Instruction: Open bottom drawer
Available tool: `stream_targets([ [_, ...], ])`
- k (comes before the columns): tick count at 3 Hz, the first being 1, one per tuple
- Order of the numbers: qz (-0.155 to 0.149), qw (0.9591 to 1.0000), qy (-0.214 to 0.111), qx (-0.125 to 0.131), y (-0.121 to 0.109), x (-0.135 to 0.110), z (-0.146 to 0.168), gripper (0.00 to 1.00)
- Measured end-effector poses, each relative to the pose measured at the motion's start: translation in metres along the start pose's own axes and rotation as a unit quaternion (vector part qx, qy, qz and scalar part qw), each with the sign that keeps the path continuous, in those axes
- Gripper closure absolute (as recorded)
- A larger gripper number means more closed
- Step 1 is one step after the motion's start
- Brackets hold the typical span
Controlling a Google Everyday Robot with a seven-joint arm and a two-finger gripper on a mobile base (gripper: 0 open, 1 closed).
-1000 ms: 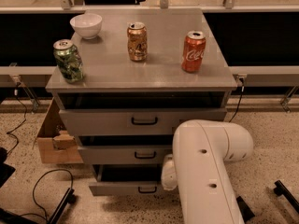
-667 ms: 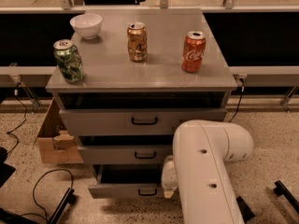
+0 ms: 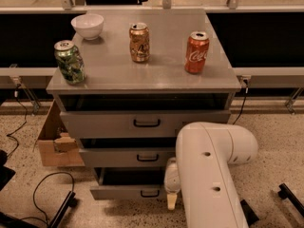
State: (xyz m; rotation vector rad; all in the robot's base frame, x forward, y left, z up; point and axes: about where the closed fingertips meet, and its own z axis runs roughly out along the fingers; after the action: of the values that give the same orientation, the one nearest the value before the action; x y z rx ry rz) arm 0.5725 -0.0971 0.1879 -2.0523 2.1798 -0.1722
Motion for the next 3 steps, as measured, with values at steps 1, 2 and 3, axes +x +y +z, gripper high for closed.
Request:
stream_targets([
  [1, 0.015, 0.9996, 0.013, -0.018, 0.016, -0.002, 0.001, 0.00],
  [2, 0.024, 0.9969, 0.036, -0.066, 0.063, -0.015, -0.002, 0.16],
  [3, 0.021, 0.9910, 0.055, -0.120, 0.110, -0.029, -0.008, 0.39],
])
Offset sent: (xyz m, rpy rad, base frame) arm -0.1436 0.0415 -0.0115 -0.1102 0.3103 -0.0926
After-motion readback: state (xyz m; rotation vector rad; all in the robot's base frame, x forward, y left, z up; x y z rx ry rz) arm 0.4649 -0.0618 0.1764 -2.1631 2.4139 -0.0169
